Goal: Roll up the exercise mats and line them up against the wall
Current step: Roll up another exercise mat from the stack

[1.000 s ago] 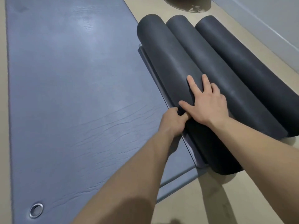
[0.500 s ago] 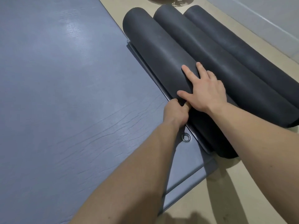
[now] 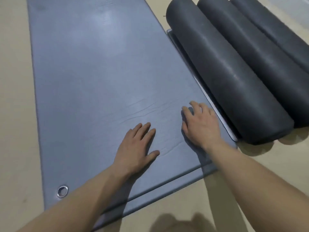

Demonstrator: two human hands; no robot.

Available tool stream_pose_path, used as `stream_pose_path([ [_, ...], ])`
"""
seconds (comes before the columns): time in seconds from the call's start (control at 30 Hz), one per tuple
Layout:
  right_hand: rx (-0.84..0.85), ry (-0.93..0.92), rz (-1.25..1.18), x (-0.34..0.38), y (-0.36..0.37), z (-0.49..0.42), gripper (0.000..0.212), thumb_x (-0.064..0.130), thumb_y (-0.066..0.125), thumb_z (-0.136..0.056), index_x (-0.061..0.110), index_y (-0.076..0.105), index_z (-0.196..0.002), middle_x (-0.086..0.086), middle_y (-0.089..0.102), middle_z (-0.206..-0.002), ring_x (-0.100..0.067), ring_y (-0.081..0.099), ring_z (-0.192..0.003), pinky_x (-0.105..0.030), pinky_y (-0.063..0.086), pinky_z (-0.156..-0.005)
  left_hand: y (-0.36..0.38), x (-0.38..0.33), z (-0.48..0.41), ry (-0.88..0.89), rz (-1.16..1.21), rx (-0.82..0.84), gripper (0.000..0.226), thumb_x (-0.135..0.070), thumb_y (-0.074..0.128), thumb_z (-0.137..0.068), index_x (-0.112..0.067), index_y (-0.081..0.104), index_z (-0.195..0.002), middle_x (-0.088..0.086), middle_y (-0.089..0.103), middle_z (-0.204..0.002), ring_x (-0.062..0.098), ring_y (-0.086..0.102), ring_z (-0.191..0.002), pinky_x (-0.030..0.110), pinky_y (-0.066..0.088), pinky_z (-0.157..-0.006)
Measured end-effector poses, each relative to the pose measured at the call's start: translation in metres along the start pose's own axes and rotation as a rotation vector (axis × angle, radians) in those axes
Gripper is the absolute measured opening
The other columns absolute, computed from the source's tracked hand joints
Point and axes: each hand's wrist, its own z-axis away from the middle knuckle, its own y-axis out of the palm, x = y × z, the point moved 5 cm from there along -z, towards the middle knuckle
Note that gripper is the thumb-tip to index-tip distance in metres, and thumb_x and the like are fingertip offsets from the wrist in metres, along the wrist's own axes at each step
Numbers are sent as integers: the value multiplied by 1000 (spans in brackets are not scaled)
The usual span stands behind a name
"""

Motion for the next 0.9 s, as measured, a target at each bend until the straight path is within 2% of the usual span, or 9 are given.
stream_pose_path([
  [0.07, 202, 227, -63, 12, 20, 30, 54, 43, 49, -99, 17, 45, -146, -16, 42, -149, -41, 43, -128, -55, 42, -98, 3, 43, 53, -174, -21, -61, 89, -73, 46, -86, -22, 38, -158, 0, 27, -169, 29, 22, -155, 50, 25, -124],
  [0.13, 367, 521, -121, 9, 24, 48, 74, 62, 34, -100, 19, 23, -159, -16, 23, -163, -43, 23, -146, -61, 30, -109, 0, 83, 107, -466, 4, -143, 97, -74, 56, -84, -14, 38, -157, 10, 28, -167, 35, 24, -153, 50, 23, -124],
  [0.23, 468, 769, -244, 2, 12, 60, 102, 82, 34, -87, 19, 10, -163, -20, 7, -168, -40, 6, -154, -66, 21, -113, -3, 120, 175, -900, 144, -153, 105, -67, 73, -79, -5, 32, -153, 22, 24, -163, 44, 22, -146, 52, 24, -121],
  [0.3, 528, 813, -297, 5, 5, 70, 109, 88, 36, -81, 24, 2, -163, -20, -3, -169, -38, -2, -155, -69, 17, -114, -6, 126, 201, -1021, 233, -150, 106, -59, 80, -77, -5, 30, -153, 22, 23, -161, 46, 23, -143, 54, 28, -117],
  [0.37, 567, 834, -318, 7, 5, 79, 112, 92, 38, -78, 31, -3, -162, -16, -9, -170, -39, -4, -155, -68, 20, -113, -4, 124, 206, -1065, 312, -139, 108, -56, 81, -77, -9, 25, -156, 22, 19, -162, 49, 24, -142, 54, 28, -116],
  [0.5, 609, 800, -340, 31, -3, 91, 119, 95, 45, -72, 35, -5, -162, -16, -12, -170, -42, -5, -155, -62, 25, -116, -7, 129, 206, -1090, 341, -81, 116, -65, 76, -78, -21, 9, -163, 19, 6, -166, 48, 26, -142, 52, 30, -115],
  [0.7, 593, 754, -322, 86, -9, 123, 121, 96, 46, -71, 35, -5, -163, -17, -10, -170, -44, -5, -154, -60, 22, -119, -21, 178, 226, -1162, 285, -109, 113, -63, 76, -79, -16, 12, -161, 19, 12, -165, 45, 29, -141, 53, 31, -116],
  [0.8, 600, 732, -325, 125, -15, 145, 121, 94, 47, -71, 35, -4, -163, -18, -10, -170, -45, -5, -154, -59, 21, -119, -33, 187, 234, -1083, 108, -108, 100, -48, 72, -86, -16, 14, -161, 19, 8, -167, 45, 22, -146, 52, 25, -119],
  [0.9, 616, 694, -362, 172, -25, 168, 121, 92, 50, -71, 36, -5, -163, -18, -13, -170, -44, -8, -154, -56, 21, -122, -39, 182, 239, -918, 20, 8, 89, -45, 68, -88, -24, 20, -161, 19, 6, -169, 43, 15, -151, 50, 24, -121],
])
